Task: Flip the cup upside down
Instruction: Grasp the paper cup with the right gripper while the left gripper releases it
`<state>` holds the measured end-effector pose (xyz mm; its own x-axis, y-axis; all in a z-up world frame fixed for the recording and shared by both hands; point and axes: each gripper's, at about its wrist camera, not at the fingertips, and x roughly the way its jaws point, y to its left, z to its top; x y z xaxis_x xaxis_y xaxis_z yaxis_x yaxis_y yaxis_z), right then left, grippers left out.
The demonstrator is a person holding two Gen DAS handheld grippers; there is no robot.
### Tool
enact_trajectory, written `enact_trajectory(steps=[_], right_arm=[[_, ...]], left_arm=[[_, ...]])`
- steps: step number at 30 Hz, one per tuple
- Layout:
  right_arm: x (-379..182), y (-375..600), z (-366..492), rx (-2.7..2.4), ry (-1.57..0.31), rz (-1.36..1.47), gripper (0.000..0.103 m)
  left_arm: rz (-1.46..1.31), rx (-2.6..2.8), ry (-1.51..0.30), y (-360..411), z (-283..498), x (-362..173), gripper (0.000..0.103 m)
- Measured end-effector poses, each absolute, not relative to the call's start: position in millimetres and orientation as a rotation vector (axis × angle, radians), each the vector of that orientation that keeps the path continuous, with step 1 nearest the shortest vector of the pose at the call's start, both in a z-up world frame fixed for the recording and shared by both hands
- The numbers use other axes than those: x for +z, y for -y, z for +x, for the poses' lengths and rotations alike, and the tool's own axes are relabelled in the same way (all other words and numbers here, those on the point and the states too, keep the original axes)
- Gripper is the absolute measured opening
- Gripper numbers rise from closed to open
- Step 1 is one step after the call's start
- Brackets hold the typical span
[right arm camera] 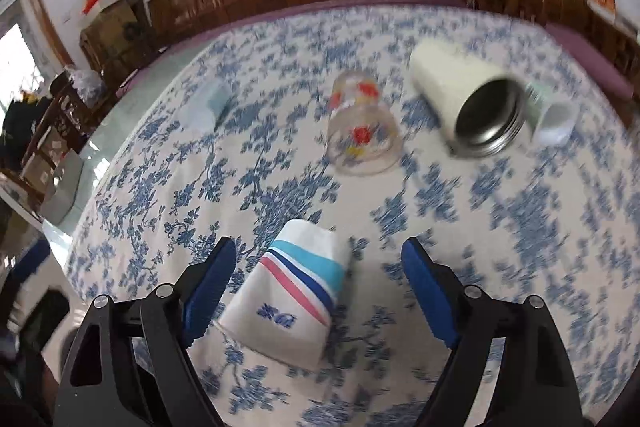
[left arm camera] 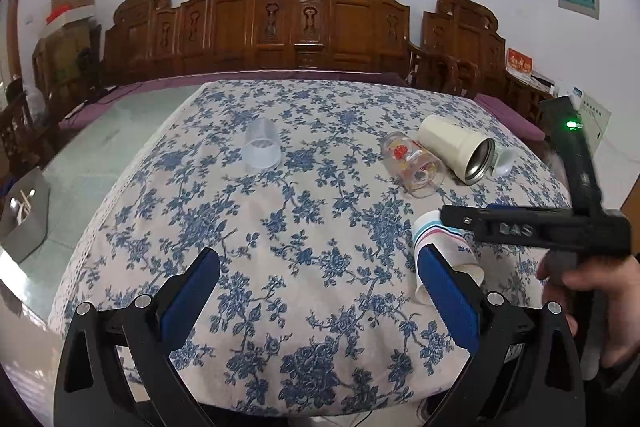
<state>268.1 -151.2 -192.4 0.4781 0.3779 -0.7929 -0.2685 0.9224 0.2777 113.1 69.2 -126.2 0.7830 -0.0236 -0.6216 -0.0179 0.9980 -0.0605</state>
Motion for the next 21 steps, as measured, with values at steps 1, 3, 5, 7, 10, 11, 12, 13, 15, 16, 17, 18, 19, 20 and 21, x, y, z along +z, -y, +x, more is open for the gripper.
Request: enact_trajectory(steps=[1, 3, 5, 7, 10, 11, 12, 13, 15, 16, 17, 18, 19, 20, 21], right_arm=[[-195, 151, 271, 0.389, -1.016, 0.137, 0.086], [-200, 147, 275, 0.381, -1.041, 0.151, 0.085], [-205, 144, 279, 0.370, -1.069, 0.158, 0.085], [-211, 141, 283, 0.359, -1.098, 0.163, 0.085], [-218, 138, 288, 0.349, -1.134, 0.172, 0.085], [-219, 138, 289, 0.346, -1.144, 0.174, 0.085], [-223, 139, 293, 0.347, -1.166, 0.181, 0.085], [-224, 139, 295, 0.349, -1.175, 0.187, 0.085], [-229, 138, 300, 0.353, -1.204, 0.201, 0.085], [-231, 137, 302, 0.354, -1.214, 0.204, 0.083], [-232, 137, 304, 0.355, -1.224, 0.212, 0.081], [-233, 136, 305, 0.357, -1.231, 0.217, 0.079], [-234, 136, 307, 0.357, -1.236, 0.221, 0.077], [-235, 136, 307, 0.356, -1.240, 0.224, 0.071], [-236, 137, 308, 0.357, -1.243, 0.230, 0.065]], left_arm=[[-0.072, -0.002, -0.673, -71, 113, -127, 0.095], [-0.092, 0.000, -0.673, -74, 112, -127, 0.095], [-0.100, 0.003, -0.669, -77, 112, -126, 0.095], [-0.103, 0.005, -0.665, -78, 111, -125, 0.095], [-0.109, 0.003, -0.661, -79, 111, -124, 0.095], [-0.109, 0.002, -0.661, -79, 111, -124, 0.095], [-0.107, 0.005, -0.660, -79, 110, -124, 0.095], [-0.105, 0.005, -0.659, -79, 110, -123, 0.095], [-0.105, 0.004, -0.659, -79, 110, -123, 0.095], [-0.106, 0.004, -0.659, -79, 110, -123, 0.095], [-0.109, 0.003, -0.657, -80, 109, -122, 0.095], [-0.108, 0.003, -0.656, -79, 109, -122, 0.095], [-0.109, 0.003, -0.655, -80, 109, -122, 0.095], [-0.111, 0.003, -0.653, -80, 109, -121, 0.095], [-0.113, 0.004, -0.653, -80, 108, -121, 0.095]])
